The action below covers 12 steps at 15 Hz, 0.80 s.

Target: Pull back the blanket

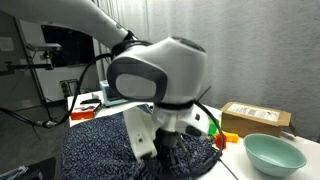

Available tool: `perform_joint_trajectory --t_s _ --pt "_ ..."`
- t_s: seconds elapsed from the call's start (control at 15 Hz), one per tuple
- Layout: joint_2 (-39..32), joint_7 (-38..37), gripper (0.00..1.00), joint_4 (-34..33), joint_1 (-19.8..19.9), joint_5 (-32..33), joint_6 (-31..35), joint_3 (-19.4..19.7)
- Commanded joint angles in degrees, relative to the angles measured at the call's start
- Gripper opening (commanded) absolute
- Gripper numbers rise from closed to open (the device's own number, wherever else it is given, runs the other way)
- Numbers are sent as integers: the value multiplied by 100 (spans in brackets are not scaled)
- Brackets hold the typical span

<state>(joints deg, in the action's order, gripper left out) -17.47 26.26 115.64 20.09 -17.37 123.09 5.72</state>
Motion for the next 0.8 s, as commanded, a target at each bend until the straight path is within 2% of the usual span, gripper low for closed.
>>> perform_joint_trajectory --t_s 0.0,0.33,0.73 --pt "1002 -1481 2 416 -645 709 401 137" --pt "1426 -3732 2 353 -1455 2152 123 -127" --pt "1730 -5172 2 281 -2360 2977 -187 -843"
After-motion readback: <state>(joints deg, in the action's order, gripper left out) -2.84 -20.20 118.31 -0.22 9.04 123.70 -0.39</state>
